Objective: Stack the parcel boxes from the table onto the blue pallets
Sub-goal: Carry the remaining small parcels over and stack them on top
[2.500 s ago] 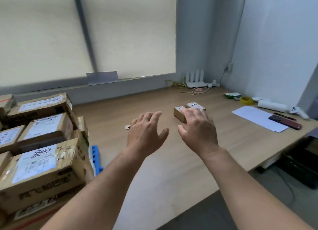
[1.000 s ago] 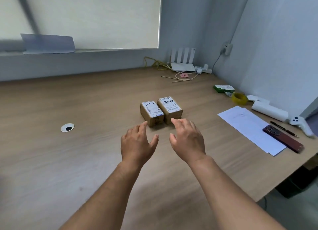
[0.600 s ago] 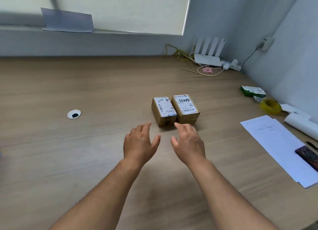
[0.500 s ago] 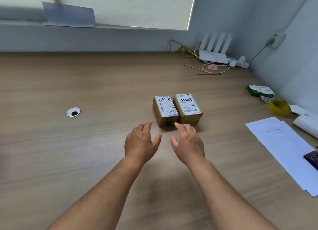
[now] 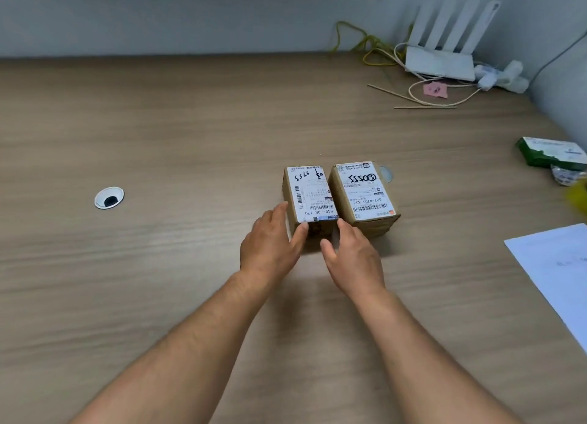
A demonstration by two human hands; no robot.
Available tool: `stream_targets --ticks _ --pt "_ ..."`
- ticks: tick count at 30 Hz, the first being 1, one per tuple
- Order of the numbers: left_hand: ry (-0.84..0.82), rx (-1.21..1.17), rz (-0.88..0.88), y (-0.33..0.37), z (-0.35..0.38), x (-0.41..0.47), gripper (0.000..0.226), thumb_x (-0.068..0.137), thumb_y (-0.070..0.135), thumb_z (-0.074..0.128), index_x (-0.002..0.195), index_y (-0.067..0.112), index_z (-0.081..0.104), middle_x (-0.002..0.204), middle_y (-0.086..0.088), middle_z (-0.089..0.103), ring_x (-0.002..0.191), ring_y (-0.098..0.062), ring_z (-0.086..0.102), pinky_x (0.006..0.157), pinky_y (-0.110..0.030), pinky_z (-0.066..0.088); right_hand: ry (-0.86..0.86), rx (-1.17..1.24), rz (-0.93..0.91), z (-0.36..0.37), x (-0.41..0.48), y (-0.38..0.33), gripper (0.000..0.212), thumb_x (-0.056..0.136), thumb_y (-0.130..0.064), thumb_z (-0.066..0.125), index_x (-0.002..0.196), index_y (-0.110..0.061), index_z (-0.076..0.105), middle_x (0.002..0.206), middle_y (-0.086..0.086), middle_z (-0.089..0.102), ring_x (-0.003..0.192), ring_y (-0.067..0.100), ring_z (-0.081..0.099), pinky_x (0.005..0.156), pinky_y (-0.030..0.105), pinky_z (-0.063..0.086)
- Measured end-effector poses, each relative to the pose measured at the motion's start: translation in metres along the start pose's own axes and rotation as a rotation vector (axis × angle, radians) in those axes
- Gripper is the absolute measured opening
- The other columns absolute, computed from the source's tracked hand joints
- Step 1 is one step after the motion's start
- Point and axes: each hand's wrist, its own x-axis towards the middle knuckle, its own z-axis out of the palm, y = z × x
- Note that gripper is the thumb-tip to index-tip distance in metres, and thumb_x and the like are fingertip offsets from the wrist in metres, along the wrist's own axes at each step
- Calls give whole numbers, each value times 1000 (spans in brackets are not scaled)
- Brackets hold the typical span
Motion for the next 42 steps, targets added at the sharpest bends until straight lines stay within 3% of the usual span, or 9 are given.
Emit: stream_targets --ticks 9,16,19,22,27,31,36,39,42 --pt "-77 -151 -97 2 23 43 57 93 42 49 142 20 30 132 -4 51 116 -22 52 91 -37 44 -48 395 106 15 49 5 44 101 -35 41 140 -15 43 137 9 54 126 27 48 96 30 36" --pt "-85 -399 -98 -8 29 37 65 92 24 57 147 28 22 134 7 53 118 -11 52 93 -27 42 -107 646 66 23 59 7 53 102 -19 41 151 -18 24 153 -3 34 139 11 31 105 15 21" --pt "-104 -490 -78 -9 26 25 66 92 15 56 146 32 23 129 14 52 113 -2 50 90 -18 38 -150 748 63 21 51 8 62 95 -9 49 151 -24 25 149 -6 40 135 7 37 113 22 25" --pt "-112 -543 -60 -14 23 8 70 90 11 56 145 40 23 131 11 54 115 -5 52 97 -27 45 -160 776 85 17 36 8 71 81 -15 60 145 -34 34 134 -4 57 122 9 53 109 33 38" --pt "-115 -600 -30 -27 2 -32 68 90 8 57 133 51 26 128 10 54 103 7 55 79 -6 46 -158 842 57 6 -7 1 65 76 -4 68 122 -42 43 110 5 69 99 13 66 85 20 51" --pt "-103 -609 -40 -44 -15 -72 72 89 11 58 144 43 24 130 7 54 110 3 55 87 -16 48 -227 901 28 -1 -50 -15 65 71 -7 70 119 -43 46 106 -1 68 92 3 68 75 14 49" --pt "-99 -601 -20 -62 -38 -120 73 89 15 60 147 39 23 130 8 54 112 4 54 92 -24 50 -219 879 -10 -1 -103 -31 68 80 1 67 119 -50 44 107 -1 70 97 6 67 87 23 51" --pt "-102 -577 24 -68 -56 -145 72 90 17 60 145 41 22 124 14 55 108 9 53 85 -16 50 -178 892 -10 -3 -129 -43 67 71 -8 70 119 -50 48 102 -1 72 96 9 68 89 31 52" --pt "-82 -545 74 -75 -75 -164 69 91 20 59 146 39 23 123 15 55 107 9 53 84 -17 50 -150 930 -28 -4 -151 -56 68 77 5 69 122 -42 49 101 2 72 93 9 69 83 27 54"
